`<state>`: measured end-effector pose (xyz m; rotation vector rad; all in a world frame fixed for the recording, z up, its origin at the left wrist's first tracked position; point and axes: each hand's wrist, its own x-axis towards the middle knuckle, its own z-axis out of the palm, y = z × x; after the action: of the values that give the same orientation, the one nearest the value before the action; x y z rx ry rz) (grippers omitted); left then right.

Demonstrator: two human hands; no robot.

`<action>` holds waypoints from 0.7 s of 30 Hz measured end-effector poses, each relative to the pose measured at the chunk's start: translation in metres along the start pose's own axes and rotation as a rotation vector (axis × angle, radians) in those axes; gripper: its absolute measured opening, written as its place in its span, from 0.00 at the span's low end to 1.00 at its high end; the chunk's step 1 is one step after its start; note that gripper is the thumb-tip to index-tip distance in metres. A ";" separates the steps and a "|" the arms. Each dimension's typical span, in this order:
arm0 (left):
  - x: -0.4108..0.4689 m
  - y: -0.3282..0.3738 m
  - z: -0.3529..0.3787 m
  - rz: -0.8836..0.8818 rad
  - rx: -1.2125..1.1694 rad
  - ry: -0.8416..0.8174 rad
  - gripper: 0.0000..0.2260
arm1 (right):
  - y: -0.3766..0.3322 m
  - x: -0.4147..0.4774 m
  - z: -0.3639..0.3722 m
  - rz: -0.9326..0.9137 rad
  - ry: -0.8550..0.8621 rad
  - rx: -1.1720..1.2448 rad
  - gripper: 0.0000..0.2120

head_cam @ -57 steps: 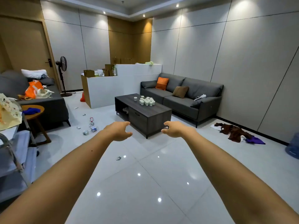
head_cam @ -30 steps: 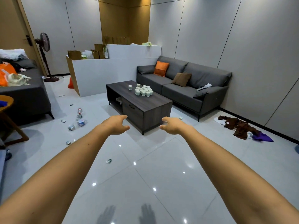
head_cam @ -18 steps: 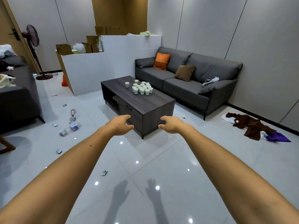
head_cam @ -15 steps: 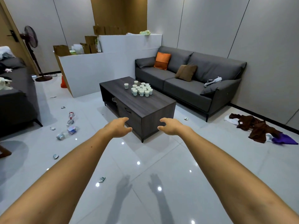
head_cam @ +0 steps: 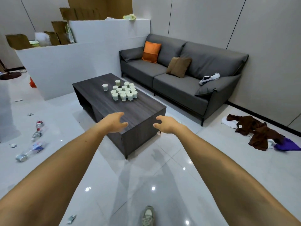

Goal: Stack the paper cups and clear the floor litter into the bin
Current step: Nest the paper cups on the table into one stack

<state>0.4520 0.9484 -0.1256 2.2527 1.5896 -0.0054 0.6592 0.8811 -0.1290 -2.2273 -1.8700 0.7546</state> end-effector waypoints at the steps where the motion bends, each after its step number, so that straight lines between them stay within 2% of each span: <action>1: 0.033 0.007 -0.001 0.011 0.001 0.003 0.28 | 0.010 0.028 -0.010 0.008 0.002 -0.007 0.25; 6: 0.180 0.053 -0.022 0.046 -0.009 -0.026 0.28 | 0.053 0.146 -0.073 0.006 0.022 -0.009 0.24; 14: 0.378 0.151 -0.040 0.133 -0.077 -0.076 0.27 | 0.149 0.303 -0.158 0.111 -0.007 0.008 0.24; 21: 0.554 0.194 -0.027 -0.029 -0.220 -0.117 0.27 | 0.226 0.464 -0.230 0.058 -0.079 -0.026 0.25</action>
<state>0.8212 1.4032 -0.1632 2.0239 1.4842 0.0275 1.0117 1.3221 -0.1557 -2.3091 -1.8672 0.8452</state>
